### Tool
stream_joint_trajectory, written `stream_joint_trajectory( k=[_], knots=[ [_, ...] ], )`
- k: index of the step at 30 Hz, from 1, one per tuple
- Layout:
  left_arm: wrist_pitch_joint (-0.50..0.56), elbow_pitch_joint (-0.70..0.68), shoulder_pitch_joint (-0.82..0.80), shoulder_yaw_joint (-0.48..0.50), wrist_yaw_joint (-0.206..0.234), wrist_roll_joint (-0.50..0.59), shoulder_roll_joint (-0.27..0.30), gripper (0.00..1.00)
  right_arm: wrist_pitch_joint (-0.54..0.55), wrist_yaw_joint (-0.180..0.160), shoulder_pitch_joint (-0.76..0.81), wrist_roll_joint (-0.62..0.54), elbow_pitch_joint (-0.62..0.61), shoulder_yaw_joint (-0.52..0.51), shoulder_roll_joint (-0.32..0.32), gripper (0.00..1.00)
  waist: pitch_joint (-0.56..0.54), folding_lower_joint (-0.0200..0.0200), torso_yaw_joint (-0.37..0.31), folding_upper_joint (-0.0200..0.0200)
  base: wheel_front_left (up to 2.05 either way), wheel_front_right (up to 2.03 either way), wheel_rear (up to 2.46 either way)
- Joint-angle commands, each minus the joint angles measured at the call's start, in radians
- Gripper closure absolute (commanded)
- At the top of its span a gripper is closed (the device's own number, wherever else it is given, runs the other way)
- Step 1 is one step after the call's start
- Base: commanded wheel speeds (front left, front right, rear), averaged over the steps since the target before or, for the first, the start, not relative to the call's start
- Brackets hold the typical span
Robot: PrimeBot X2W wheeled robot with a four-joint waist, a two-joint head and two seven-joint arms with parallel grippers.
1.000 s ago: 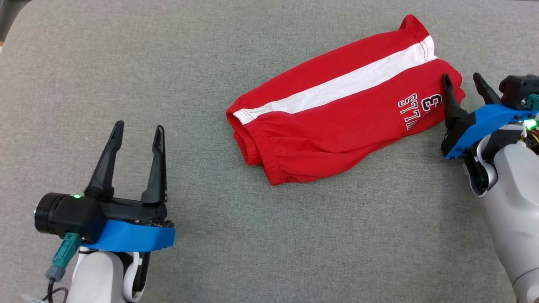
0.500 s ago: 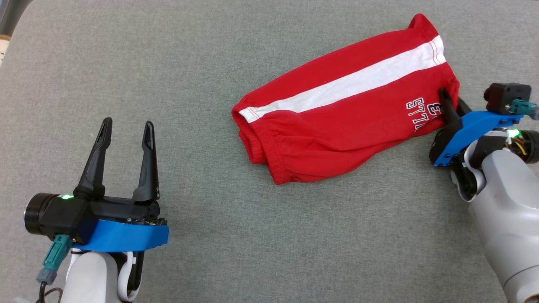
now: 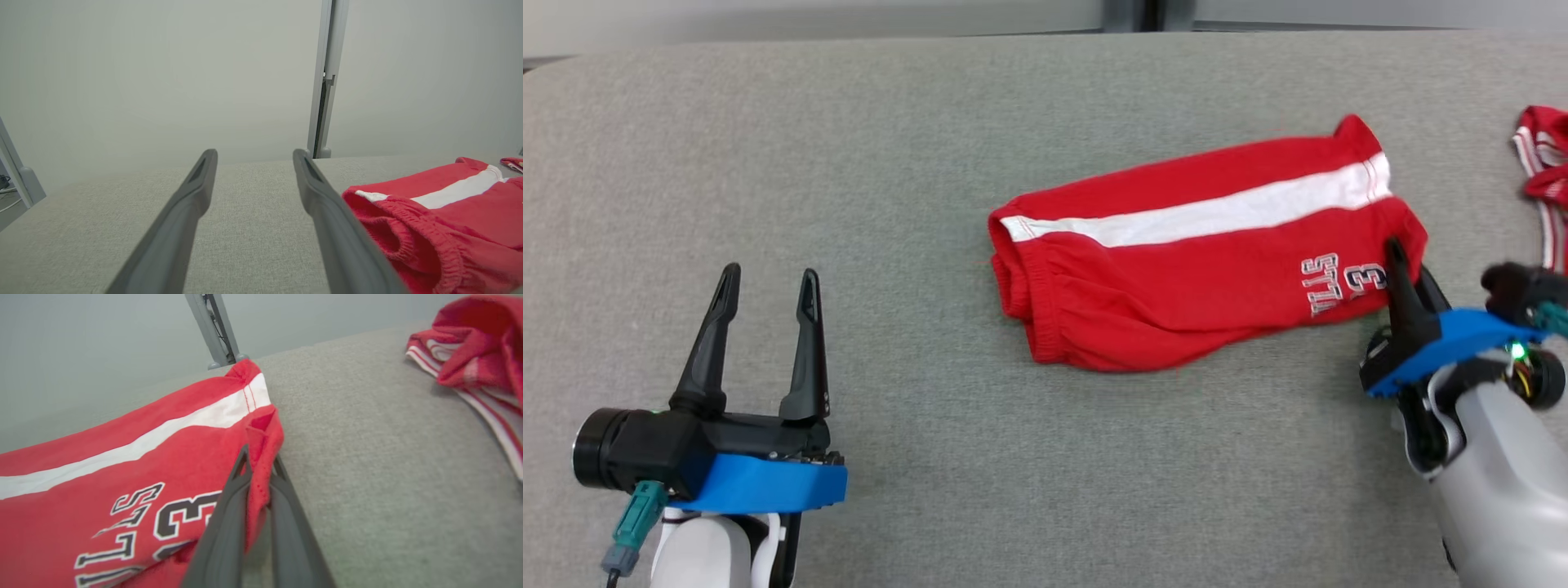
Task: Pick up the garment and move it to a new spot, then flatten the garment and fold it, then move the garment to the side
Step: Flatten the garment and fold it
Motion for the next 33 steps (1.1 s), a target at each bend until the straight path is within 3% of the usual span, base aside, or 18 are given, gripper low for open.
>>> stream_joint_trajectory(
  k=[1, 11, 18, 25, 33],
  knots=[
    [-0.003, 0.003, 0.016, 0.005, -0.002, 0.009, 0.003, 0.00, -0.010, -0.001, 0.044, 0.015, -0.018, -0.014, -0.006, 1.00, -0.025, 0.0001, -0.028, 0.0000, 0.00, 0.00, 0.00],
    [-0.003, 0.004, 0.052, 0.004, -0.006, 0.011, 0.003, 0.00, -0.021, -0.001, 0.259, 0.039, -0.124, -0.163, -0.050, 1.00, -0.058, 0.0001, -0.058, 0.0000, 0.00, 0.00, 0.00],
    [-0.003, 0.011, 0.060, 0.009, -0.011, 0.015, 0.003, 0.00, -0.003, -0.001, 0.257, 0.004, -0.215, -0.203, -0.011, 1.00, -0.066, 0.0001, -0.062, 0.0000, 0.00, 0.00, 0.00],
    [-0.003, 0.016, 0.056, 0.001, -0.014, 0.012, 0.003, 0.00, 0.037, -0.001, 0.176, -0.054, -0.342, -0.147, 0.062, 1.00, -0.079, 0.0001, -0.051, 0.0000, 0.00, 0.00, 0.00],
    [-0.003, 0.021, 0.065, -0.005, -0.005, -0.004, 0.003, 0.00, 0.085, -0.001, 0.164, -0.132, -0.454, 0.024, 0.142, 1.00, -0.094, 0.0001, -0.010, 0.0000, 0.00, 0.00, 0.00]
  ],
)
